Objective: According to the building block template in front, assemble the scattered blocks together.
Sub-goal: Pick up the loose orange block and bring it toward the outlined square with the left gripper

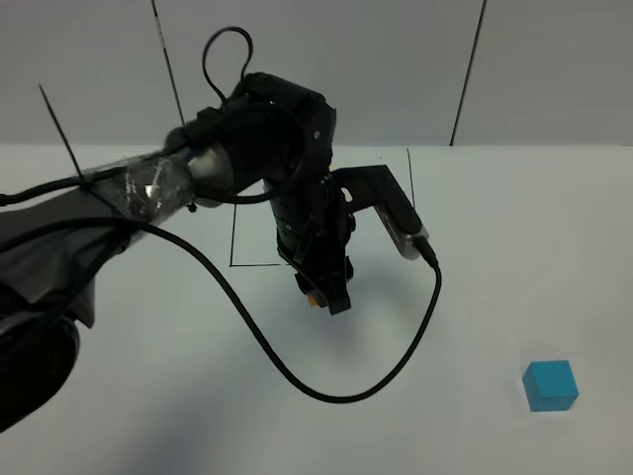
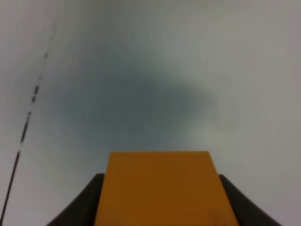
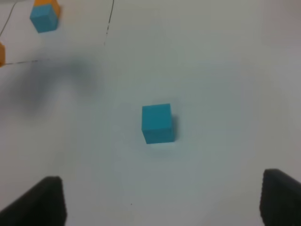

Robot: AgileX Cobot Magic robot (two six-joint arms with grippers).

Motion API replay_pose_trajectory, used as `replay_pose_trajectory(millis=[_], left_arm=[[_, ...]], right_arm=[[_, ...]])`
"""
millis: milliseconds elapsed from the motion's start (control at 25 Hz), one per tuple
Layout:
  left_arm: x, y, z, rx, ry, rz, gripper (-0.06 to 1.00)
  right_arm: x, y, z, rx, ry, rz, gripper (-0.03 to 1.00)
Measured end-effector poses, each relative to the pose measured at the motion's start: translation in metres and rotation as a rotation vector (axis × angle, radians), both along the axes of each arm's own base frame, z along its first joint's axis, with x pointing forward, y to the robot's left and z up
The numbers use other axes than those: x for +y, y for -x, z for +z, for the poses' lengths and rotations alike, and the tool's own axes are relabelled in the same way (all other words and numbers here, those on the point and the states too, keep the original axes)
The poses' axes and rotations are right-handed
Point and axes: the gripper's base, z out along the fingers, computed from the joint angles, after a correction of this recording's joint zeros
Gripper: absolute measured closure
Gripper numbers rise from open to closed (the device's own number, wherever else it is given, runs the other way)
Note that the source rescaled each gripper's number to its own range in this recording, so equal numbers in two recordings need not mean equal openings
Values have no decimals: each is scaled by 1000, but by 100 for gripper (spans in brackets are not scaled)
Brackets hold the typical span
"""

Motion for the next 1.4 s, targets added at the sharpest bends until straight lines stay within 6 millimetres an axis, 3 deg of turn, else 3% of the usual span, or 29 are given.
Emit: replay_pose_trajectory(millis=[280,760,1080,1400], left_arm=[[-13,3,-34,-8,-90,-71,94],[-36,7,-49,-106,-78,-218,94],[-37,7,-76,-64,-102,-232,94],[-40,5,-80,-79,-77,-258,94]], right_arm=[[0,0,0,0,1,1,31],[0,0,0,0,0,0,31],[0,0,0,0,0,0,31],[0,0,0,0,0,0,31]])
